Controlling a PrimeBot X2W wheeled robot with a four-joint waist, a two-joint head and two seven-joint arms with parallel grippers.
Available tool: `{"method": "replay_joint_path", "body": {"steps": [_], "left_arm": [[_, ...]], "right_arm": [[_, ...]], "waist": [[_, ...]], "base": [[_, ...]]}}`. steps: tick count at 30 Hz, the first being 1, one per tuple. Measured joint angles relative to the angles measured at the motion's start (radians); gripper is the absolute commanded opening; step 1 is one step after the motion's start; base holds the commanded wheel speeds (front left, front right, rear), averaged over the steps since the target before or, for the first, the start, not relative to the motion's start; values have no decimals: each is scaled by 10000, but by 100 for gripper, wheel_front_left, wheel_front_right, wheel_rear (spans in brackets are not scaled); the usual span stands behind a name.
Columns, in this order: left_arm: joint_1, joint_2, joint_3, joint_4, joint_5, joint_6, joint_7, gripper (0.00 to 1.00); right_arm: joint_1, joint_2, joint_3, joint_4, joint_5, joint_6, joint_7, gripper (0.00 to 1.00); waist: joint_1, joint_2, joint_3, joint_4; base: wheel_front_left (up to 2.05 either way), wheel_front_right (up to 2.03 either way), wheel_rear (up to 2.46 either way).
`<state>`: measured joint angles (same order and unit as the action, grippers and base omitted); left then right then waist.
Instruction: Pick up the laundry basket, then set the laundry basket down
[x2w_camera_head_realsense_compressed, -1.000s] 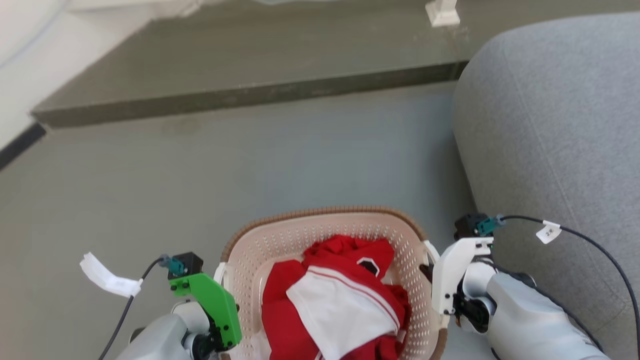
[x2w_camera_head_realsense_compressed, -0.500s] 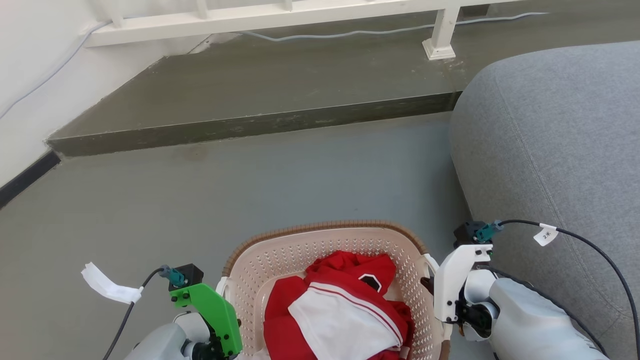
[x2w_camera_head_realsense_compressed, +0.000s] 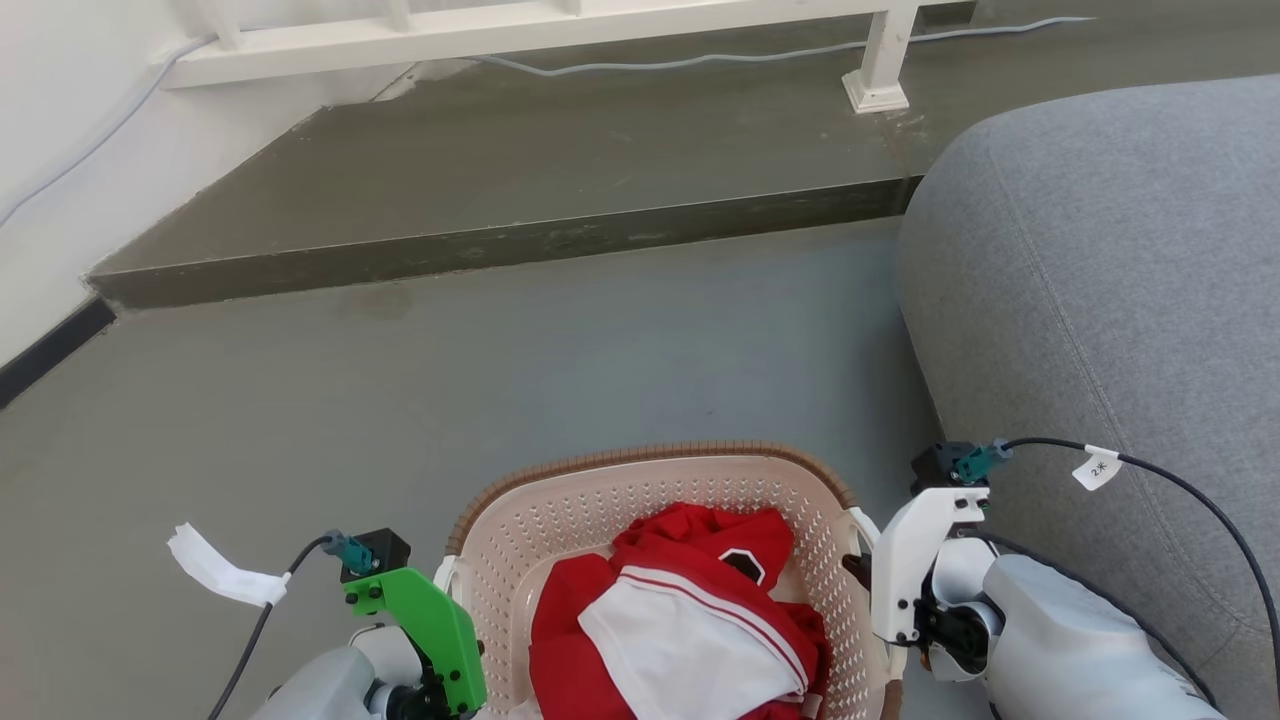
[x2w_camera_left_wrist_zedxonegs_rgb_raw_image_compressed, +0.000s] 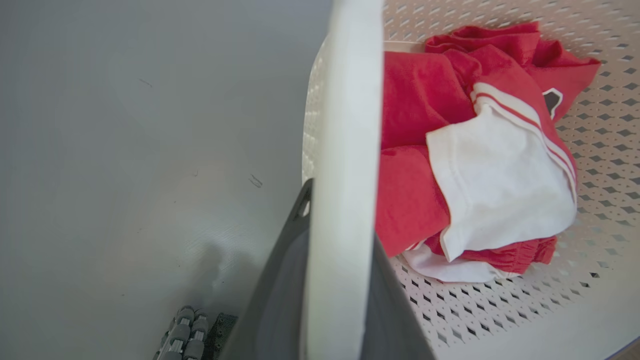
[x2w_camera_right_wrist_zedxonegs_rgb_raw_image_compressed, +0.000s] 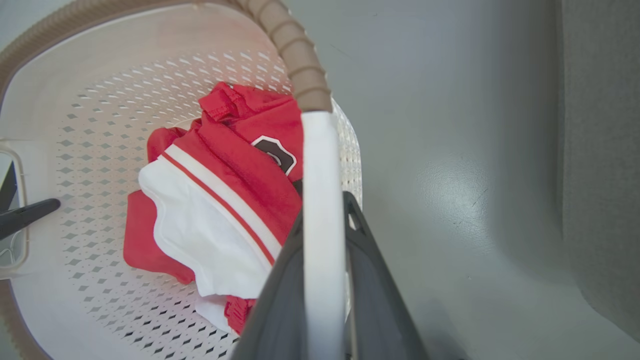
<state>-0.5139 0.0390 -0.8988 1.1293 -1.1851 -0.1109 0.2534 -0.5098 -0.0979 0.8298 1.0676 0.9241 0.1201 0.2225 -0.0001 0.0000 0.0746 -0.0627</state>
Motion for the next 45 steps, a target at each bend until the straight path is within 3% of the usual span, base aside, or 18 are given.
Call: {"method": "replay_joint_path", "body": {"steps": [23,45], "left_arm": [[-49,6,-125,-61,-337,13,-134,0],[-1159,27,-272,-270,-336,104,-953,0]], "right_arm": [[-164,-130,485,-151,380,-73,-17,0],[-1315,-360,700,-199,481,-73,-564,0]], "waist": [[0,0,376,-53],[2,0,2204,-135]], "base": [[0,0,0],[0,0,0]]}}
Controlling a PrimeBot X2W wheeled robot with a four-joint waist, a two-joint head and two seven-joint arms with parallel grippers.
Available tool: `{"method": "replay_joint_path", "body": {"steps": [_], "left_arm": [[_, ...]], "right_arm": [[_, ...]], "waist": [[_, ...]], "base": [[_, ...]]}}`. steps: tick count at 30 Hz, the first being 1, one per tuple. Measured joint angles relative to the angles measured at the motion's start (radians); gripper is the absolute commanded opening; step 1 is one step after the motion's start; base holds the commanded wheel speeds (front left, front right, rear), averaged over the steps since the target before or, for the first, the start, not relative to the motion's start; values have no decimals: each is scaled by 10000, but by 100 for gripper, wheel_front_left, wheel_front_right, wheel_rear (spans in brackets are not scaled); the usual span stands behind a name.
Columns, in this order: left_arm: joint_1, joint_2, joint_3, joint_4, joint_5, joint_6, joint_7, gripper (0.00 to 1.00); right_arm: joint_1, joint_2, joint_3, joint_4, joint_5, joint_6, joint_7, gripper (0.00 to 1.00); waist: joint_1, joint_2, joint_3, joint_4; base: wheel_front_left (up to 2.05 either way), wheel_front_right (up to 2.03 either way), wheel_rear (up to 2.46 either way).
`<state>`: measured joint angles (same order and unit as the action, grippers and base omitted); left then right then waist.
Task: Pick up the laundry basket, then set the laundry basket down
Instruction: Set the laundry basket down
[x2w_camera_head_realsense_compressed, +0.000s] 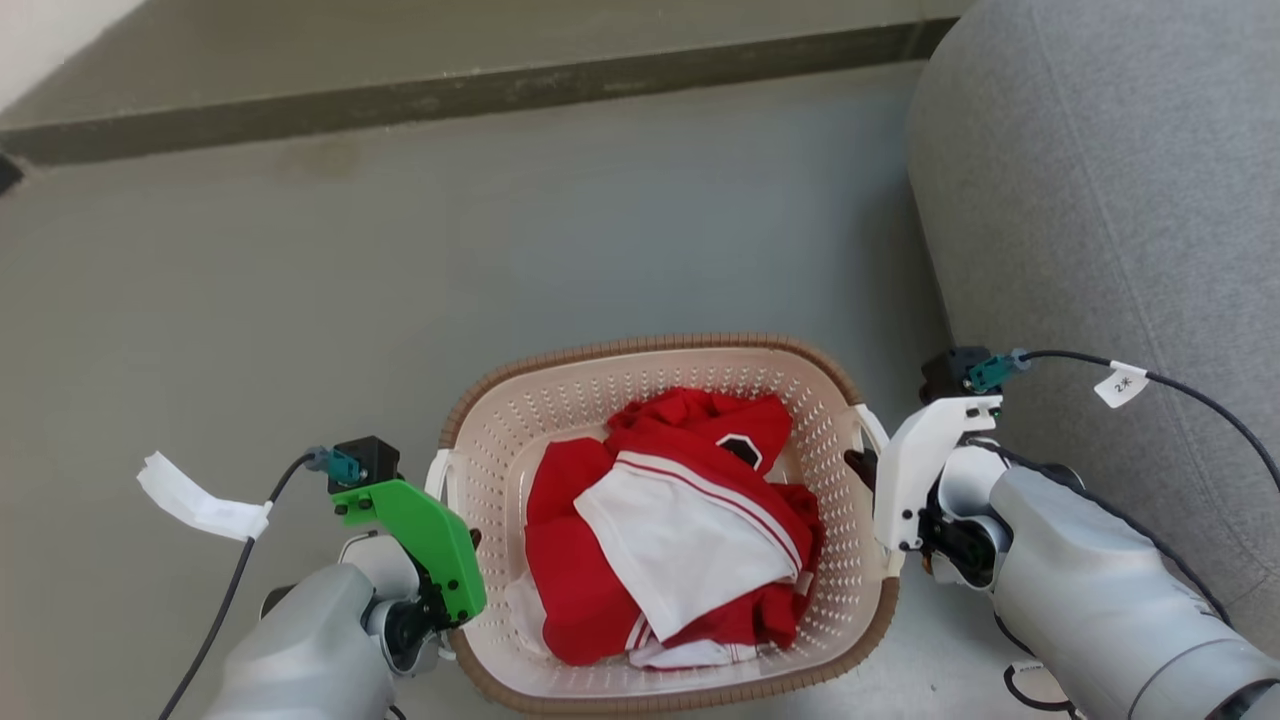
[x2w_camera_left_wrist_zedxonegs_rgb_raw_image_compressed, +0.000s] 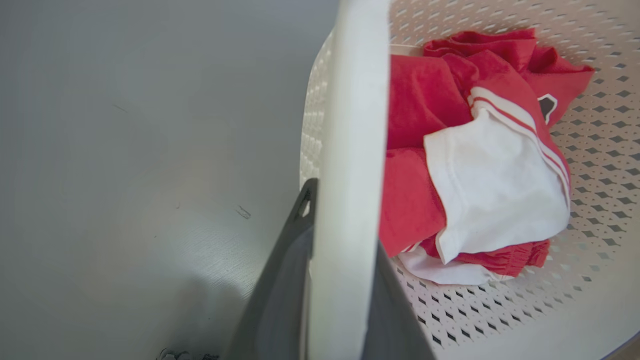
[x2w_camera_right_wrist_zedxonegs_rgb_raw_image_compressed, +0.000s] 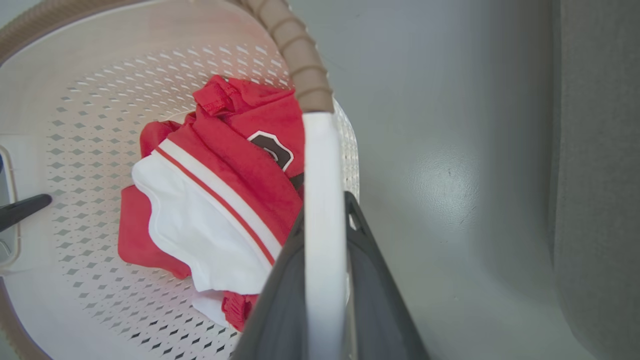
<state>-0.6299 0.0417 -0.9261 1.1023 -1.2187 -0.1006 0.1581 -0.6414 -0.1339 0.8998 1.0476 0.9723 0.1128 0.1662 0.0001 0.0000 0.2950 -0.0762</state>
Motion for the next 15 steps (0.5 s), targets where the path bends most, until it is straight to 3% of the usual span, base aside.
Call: {"method": "replay_joint_path", "body": {"steps": [15], "left_arm": [[-779,33,40,-188,6,2,-957,0]], "right_arm": [[-767,-157,75,-67,-12,2,-926,0]], "waist": [[1,0,1637,-8]], "base": [[0,0,0]]}}
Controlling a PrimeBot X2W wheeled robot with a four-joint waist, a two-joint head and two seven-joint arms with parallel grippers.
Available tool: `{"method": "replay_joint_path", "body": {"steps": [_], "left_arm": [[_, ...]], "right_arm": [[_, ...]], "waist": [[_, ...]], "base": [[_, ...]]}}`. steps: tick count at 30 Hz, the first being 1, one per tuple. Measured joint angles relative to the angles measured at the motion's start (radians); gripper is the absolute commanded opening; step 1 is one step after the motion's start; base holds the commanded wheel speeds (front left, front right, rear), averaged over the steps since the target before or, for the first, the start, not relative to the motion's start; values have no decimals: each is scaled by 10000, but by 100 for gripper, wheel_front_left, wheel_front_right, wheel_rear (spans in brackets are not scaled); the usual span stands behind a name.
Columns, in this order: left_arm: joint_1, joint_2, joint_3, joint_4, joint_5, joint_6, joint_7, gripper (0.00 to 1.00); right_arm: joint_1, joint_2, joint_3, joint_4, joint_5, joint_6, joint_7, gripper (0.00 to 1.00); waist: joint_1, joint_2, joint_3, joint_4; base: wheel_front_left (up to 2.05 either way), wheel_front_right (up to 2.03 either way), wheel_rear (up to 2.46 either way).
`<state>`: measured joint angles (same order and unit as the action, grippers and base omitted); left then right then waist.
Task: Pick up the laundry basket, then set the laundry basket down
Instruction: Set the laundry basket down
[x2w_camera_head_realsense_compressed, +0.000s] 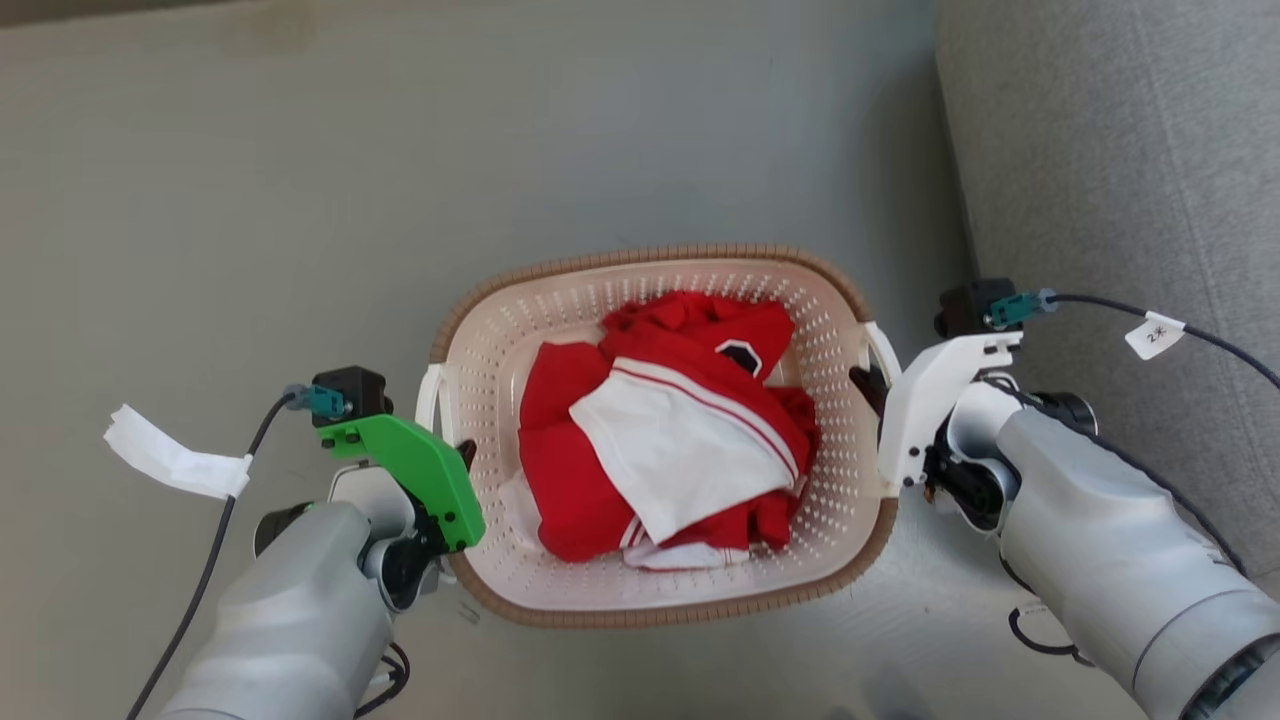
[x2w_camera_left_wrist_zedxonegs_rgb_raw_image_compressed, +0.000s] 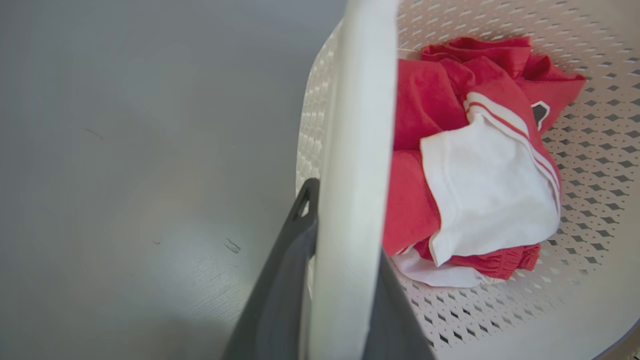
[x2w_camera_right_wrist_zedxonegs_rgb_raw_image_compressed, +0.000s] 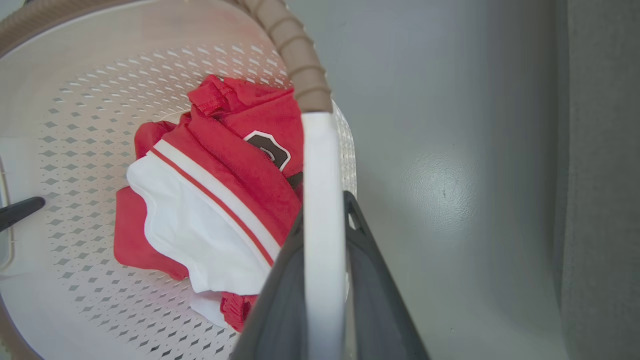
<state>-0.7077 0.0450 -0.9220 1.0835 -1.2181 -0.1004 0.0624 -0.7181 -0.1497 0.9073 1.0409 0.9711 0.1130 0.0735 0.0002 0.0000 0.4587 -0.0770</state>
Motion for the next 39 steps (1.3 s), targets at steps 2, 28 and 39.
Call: {"method": "replay_joint_path", "body": {"steps": [2,28,39], "left_arm": [[-127,2,2,-25,19,0,-148,0],[-1121,0,-142,88,100,-21,-1175,0],[-1531,6,-171,299,174,-50,-1429,0]], "right_arm": [[-144,-17,6,-6,-35,0,-186,0],[-898,-13,211,151,-38,10,-1467,0],[-1244,92,318,249,-31,8,-1745,0]], "waist": [[0,0,246,-3],[-1,0,2530,128],[-1,0,3216,266]], "base": [[0,0,0],[0,0,0],[0,0,0]]}}
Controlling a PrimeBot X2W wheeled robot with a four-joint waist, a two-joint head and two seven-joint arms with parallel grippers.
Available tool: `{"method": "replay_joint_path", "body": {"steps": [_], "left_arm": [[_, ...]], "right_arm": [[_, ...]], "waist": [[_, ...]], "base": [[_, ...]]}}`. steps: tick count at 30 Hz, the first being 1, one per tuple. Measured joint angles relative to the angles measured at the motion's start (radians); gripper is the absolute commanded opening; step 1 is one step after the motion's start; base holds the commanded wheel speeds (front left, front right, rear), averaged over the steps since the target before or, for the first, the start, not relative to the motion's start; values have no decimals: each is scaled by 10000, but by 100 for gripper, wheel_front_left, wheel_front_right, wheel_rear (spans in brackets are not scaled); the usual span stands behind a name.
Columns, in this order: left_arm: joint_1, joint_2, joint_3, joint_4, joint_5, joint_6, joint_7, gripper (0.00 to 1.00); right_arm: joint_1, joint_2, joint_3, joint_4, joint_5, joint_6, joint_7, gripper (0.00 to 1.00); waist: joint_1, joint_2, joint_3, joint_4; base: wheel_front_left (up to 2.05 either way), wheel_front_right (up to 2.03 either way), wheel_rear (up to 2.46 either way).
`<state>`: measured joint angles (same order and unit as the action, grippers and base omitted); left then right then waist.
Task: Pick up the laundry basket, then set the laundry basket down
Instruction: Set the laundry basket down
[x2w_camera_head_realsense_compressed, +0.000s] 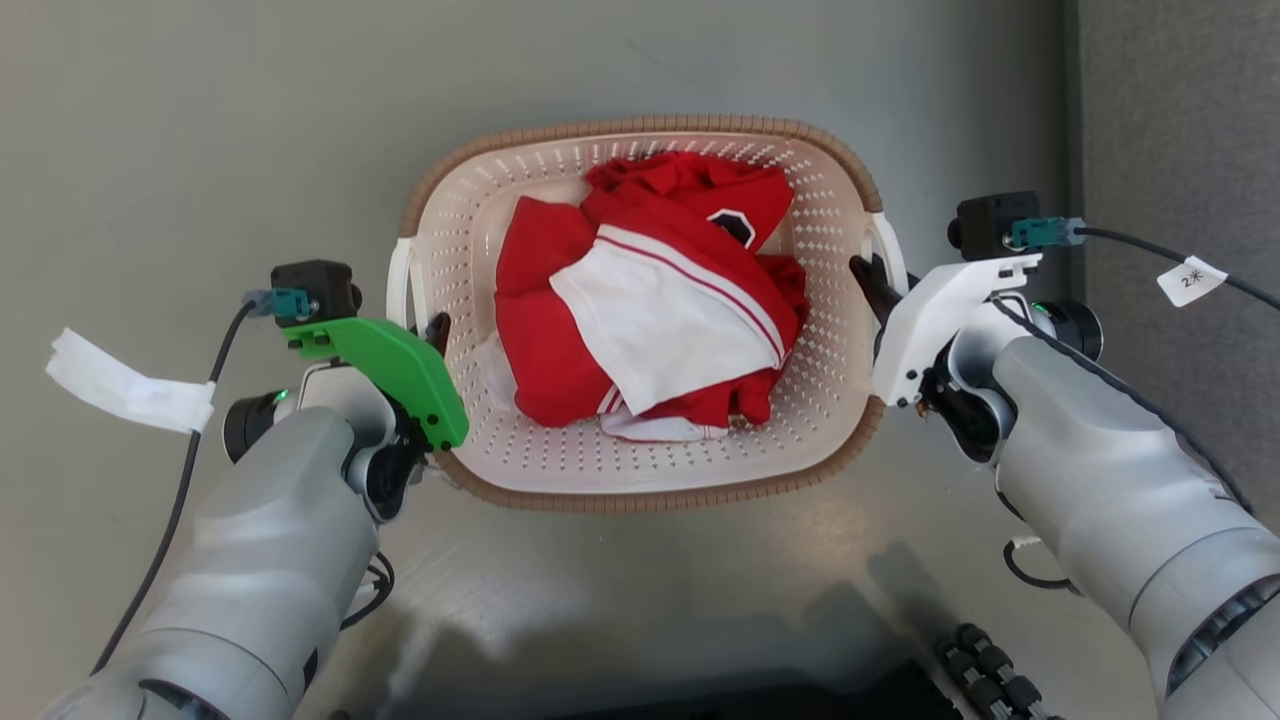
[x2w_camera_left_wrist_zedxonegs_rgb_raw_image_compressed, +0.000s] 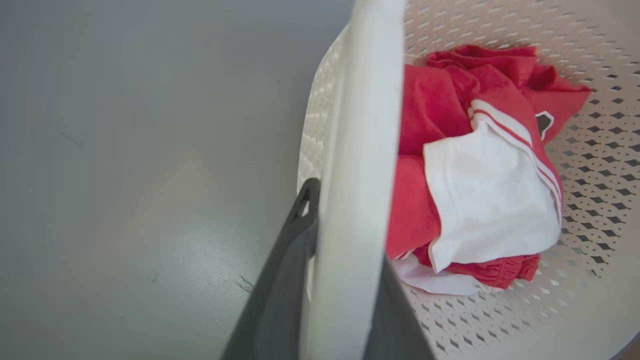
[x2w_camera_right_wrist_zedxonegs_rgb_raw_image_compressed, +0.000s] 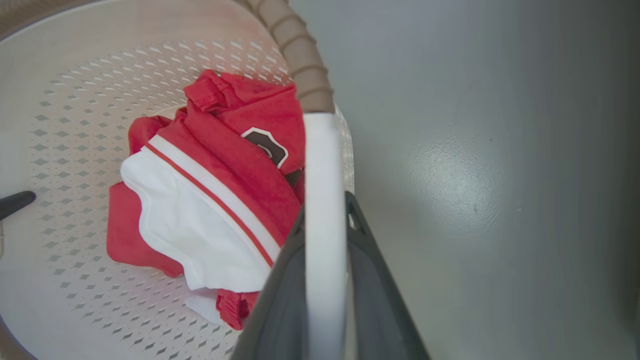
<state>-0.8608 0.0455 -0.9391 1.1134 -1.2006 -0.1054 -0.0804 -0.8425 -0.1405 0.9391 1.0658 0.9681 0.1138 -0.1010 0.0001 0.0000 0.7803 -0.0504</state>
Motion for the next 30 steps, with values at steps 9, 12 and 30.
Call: {"method": "replay_joint_path", "body": {"steps": [9,12,30], "left_arm": [[-236,0,-109,-46,0,-13,-48,0],[-328,6,-159,-98,0,-13,-88,0],[-453,8,-403,-196,-186,-13,-81,0]], "right_arm": [[-217,2,46,157,40,2,-221,0],[-349,-17,48,211,59,2,-276,0],[-539,86,48,744,249,88,-497,0]], "waist": [[0,0,502,96],[0,0,643,136],[0,0,1065,270]], "base": [[0,0,0],[0,0,0],[0,0,0]]}}
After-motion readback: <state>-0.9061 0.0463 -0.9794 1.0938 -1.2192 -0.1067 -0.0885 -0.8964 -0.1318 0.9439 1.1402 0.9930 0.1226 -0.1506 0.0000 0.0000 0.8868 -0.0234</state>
